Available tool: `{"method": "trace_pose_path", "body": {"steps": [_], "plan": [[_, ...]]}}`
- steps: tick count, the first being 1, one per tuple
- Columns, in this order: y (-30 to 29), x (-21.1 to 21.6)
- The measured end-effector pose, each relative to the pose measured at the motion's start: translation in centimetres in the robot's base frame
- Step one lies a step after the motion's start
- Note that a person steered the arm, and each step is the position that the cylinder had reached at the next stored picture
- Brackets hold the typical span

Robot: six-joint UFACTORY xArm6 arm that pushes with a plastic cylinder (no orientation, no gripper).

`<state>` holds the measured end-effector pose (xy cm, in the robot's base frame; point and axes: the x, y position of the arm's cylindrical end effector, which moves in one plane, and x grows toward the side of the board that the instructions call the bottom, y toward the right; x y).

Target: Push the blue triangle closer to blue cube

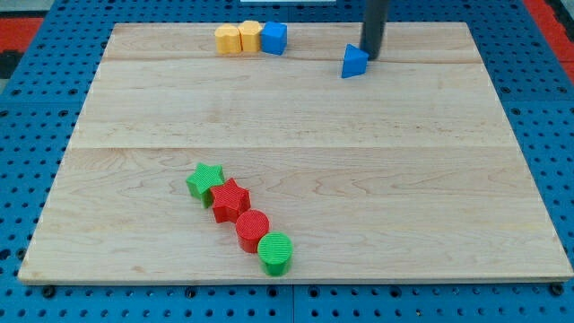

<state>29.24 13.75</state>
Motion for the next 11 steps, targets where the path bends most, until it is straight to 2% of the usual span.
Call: {"method": "trace_pose_path", "body": {"steps": [1, 2, 3, 4, 5, 6, 8, 9, 10, 11], "plan": [[0.2, 3.4], [-6.5, 0.2], [-10.4, -3.3], [-8.9, -0.1], [-4.9, 3.3], [-3.4, 1.4], [-9.6, -4.7], [-6.0, -3.4], [-0.7, -6.0], [-3.3, -8.6]]}}
